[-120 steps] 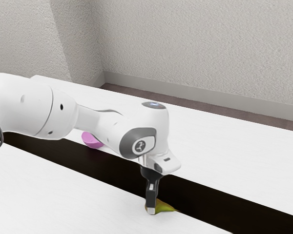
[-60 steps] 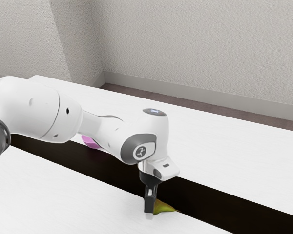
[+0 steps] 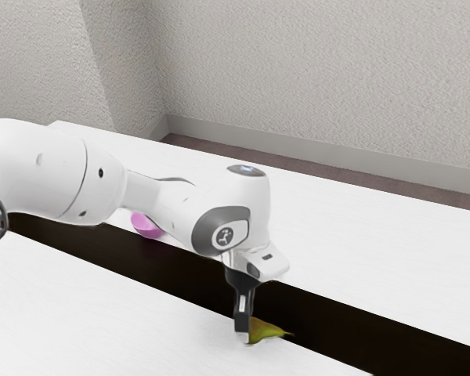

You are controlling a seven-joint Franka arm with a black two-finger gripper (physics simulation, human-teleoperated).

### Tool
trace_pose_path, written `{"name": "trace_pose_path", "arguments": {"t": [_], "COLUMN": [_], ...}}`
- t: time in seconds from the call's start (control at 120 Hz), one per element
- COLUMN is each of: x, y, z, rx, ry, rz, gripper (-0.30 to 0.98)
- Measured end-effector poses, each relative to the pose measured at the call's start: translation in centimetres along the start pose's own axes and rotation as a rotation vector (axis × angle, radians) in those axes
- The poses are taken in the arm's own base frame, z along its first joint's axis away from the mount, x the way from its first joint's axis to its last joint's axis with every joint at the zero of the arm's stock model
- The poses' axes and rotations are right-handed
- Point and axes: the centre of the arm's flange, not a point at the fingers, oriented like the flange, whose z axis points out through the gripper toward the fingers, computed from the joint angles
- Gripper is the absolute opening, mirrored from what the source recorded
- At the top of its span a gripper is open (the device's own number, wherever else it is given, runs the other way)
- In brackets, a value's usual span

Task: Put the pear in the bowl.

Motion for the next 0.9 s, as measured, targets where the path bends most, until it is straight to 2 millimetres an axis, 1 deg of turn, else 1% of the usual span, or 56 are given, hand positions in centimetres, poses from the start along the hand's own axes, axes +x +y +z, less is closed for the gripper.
{"name": "trace_pose_path", "arguments": {"t": [0.083, 0.117, 0.167, 0.233, 0.3, 0.333, 0.375, 0.433, 0.5, 0.583, 0.667, 0.742, 0.817, 0.9], "x": [-0.4, -0.9, -1.8, -3.7, -6.7, -8.0, -9.7, -12.4, -15.5, -18.4, -20.6, -21.6, -23.2, -24.8], "y": [0.1, -0.2, -1.2, -3.4, -6.4, -7.6, -9.0, -10.7, -12.4, -14.1, -15.6, -17.3, -18.7, -19.6], "z": [-2.6, -3.9, -6.1, -9.0, -11.4, -12.6, -13.6, -14.5, -14.9, -16.0, -17.1, -17.7, -17.4, -17.1], "rx": [0.032, 0.049, 0.079, 0.119, 0.15, 0.167, 0.179, 0.186, 0.184, 0.195, 0.213, 0.233, 0.233, 0.228], "ry": [0.026, 0.036, 0.05, 0.058, 0.06, 0.056, 0.047, 0.033, 0.016, 0.01, 0.007, -0.001, -0.012, -0.02], "rz": [-0.001, -0.008, -0.028, -0.069, -0.134, -0.16, -0.192, -0.243, -0.297, -0.348, -0.382, -0.4, -0.424, -0.443], "gripper": [0.24, 0.22, 0.2, 0.18, 0.15, 0.14, 0.13, 0.12, 0.1, 0.08, 0.07, 0.06, 0.05, 0.05]}}
